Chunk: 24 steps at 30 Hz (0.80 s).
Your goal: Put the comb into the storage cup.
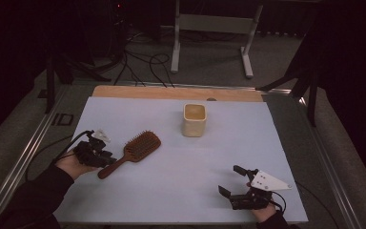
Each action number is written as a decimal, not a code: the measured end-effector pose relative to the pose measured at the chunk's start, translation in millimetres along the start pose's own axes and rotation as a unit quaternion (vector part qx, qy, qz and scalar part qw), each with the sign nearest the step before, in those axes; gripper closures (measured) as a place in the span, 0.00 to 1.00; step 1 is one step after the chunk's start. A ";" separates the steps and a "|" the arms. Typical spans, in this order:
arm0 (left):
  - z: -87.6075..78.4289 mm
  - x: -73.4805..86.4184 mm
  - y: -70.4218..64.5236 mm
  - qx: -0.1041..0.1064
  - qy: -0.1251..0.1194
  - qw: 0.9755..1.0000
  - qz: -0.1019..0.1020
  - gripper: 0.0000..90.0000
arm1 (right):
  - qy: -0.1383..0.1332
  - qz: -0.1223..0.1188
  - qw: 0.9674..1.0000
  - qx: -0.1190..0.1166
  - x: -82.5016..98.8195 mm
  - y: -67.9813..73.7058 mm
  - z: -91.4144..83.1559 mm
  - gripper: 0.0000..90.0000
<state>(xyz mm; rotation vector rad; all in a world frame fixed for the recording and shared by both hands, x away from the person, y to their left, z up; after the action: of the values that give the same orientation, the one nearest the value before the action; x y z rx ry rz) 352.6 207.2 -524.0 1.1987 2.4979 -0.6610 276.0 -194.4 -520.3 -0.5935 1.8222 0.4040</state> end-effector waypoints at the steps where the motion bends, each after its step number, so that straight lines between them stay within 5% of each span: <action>1: 0.7 -0.8 0.0 0.001 0.001 1.000 0.004 0.68 | 0.000 -0.001 1.000 0.000 0.1 -0.1 0.0 0.10; 6: 4.6 -2.4 0.8 0.003 0.018 1.000 0.009 0.48 | 0.001 -0.001 1.000 -0.001 0.6 0.3 0.6 0.10; 10: 7.7 -4.8 0.8 0.004 0.019 1.000 0.012 0.16 | 0.001 -0.002 1.000 -0.001 0.5 0.4 0.8 0.10; 11: 8.7 -6.6 -1.4 0.026 0.016 0.999 0.011 0.16 | 0.001 -0.001 1.000 -0.001 0.5 0.5 0.7 0.10; 14: 10.0 -7.8 -2.0 0.031 0.023 0.999 0.013 0.00 | 0.003 -0.001 1.000 -0.002 1.2 0.3 1.0 0.10; 24: 21.3 -13.4 -2.8 0.038 0.053 0.997 0.032 0.00 | 0.003 -0.002 1.000 -0.002 1.2 0.6 0.9 0.10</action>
<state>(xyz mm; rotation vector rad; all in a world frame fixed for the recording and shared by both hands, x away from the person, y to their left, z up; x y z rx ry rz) 359.9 185.8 -535.5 1.3679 2.5278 -0.6982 276.0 -193.7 -521.7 -0.6011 1.8257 0.4042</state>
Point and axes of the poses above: each handheld gripper's, and its own axes: z roughly forward along the jaws, x roughly out of its underside, y roughly to its left, the point moved 9 cm from there along z, roughly forward along the jaws, and after that the axes turned 15 degrees about x, right-handed, at the moved point
